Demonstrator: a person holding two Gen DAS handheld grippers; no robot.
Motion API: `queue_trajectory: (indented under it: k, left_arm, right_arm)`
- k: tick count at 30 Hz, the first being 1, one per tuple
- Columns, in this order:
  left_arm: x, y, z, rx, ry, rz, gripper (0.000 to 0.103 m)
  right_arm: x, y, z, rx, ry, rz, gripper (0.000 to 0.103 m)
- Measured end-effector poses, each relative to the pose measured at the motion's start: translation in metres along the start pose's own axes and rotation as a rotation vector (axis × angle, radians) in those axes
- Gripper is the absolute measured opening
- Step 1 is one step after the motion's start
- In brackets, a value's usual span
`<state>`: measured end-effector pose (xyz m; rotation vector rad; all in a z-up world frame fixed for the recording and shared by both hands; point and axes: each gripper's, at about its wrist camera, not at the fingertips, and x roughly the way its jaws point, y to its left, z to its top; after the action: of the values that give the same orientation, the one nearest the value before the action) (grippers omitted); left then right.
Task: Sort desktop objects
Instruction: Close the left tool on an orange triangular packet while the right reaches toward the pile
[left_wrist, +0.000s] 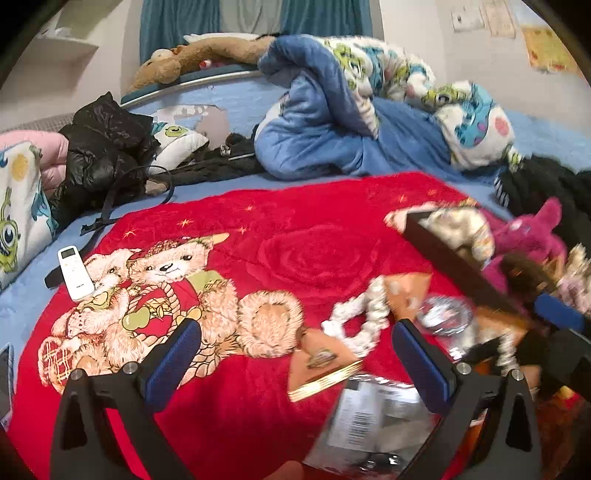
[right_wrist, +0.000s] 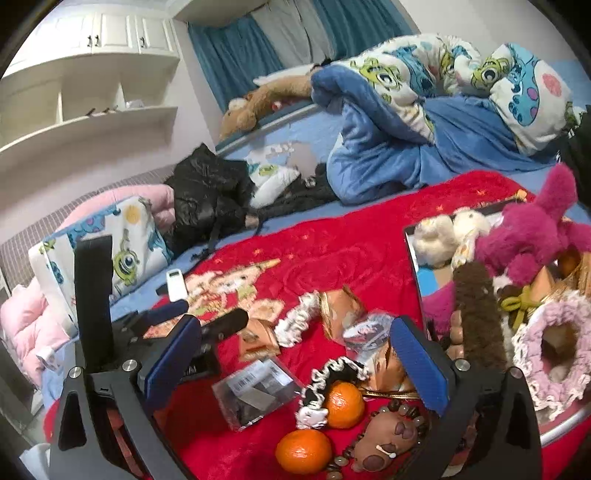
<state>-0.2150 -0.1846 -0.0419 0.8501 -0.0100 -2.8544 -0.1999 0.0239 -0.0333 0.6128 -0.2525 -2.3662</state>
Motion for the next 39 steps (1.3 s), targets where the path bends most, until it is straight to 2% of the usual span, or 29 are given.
queue_trajectory:
  k: [2, 5, 10, 12, 14, 17, 19, 21, 26, 34, 39]
  left_arm:
    - [0.011, -0.001, -0.005, 0.02, 0.021, 0.001, 0.103]
    - [0.02, 0.0, -0.006, 0.013, 0.05, -0.044, 0.103]
    - [0.034, 0.011, -0.009, -0.054, 0.095, -0.056, 0.101]
    - [0.042, 0.021, -0.011, -0.105, 0.123, -0.055, 0.096]
    - [0.048, 0.027, -0.013, -0.149, 0.145, -0.068, 0.085]
    - [0.055, 0.034, -0.018, -0.19, 0.167, -0.108, 0.08]
    - [0.055, 0.032, -0.018, -0.183, 0.164, -0.109, 0.075]
    - [0.054, 0.028, -0.019, -0.161, 0.159, -0.113, 0.066]
    - [0.05, 0.016, -0.019, -0.104, 0.149, -0.14, 0.036]
    - [0.042, 0.015, -0.019, -0.098, 0.114, -0.114, 0.032]
    - [0.033, 0.022, -0.018, -0.122, 0.066, -0.103, 0.032]
  right_arm:
    - [0.01, -0.001, -0.004, -0.007, 0.039, -0.029, 0.103]
    - [0.017, 0.002, -0.007, -0.029, 0.069, -0.057, 0.103]
    - [0.023, 0.004, -0.011, -0.05, 0.092, -0.084, 0.103]
    - [0.024, 0.004, -0.013, -0.05, 0.103, -0.088, 0.103]
    - [0.024, 0.002, -0.013, -0.047, 0.109, -0.092, 0.103]
    - [0.026, 0.002, -0.015, -0.047, 0.114, -0.118, 0.1]
    - [0.026, 0.003, -0.015, -0.053, 0.116, -0.136, 0.097]
    - [0.024, 0.003, -0.016, -0.053, 0.114, -0.14, 0.095]
    - [0.02, -0.001, -0.015, -0.038, 0.106, -0.143, 0.086]
    - [0.016, -0.001, -0.015, -0.035, 0.102, -0.104, 0.078]
    - [0.021, 0.0, -0.017, -0.038, 0.129, -0.077, 0.062]
